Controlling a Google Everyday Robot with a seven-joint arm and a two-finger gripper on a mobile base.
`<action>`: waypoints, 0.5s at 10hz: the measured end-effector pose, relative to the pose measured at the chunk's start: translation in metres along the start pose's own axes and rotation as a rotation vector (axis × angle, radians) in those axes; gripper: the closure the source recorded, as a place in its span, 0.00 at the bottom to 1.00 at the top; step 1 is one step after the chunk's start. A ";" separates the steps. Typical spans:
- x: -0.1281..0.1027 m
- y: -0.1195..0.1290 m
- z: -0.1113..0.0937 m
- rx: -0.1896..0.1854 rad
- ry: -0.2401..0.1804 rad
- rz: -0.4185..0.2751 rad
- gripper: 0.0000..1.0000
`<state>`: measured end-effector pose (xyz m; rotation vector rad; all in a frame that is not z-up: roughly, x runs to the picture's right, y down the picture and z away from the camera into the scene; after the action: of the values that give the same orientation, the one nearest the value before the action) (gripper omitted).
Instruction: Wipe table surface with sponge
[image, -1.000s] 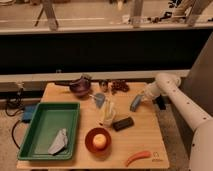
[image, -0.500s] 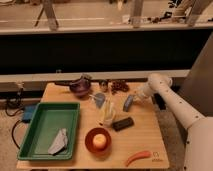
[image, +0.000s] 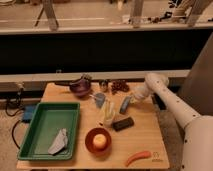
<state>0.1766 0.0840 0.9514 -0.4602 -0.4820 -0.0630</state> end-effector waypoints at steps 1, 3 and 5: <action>-0.002 0.005 -0.003 -0.009 0.007 -0.016 0.97; 0.006 0.015 -0.016 -0.015 0.028 -0.031 0.97; 0.016 0.019 -0.028 -0.002 0.038 -0.050 0.97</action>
<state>0.2061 0.0896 0.9283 -0.4485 -0.4565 -0.1198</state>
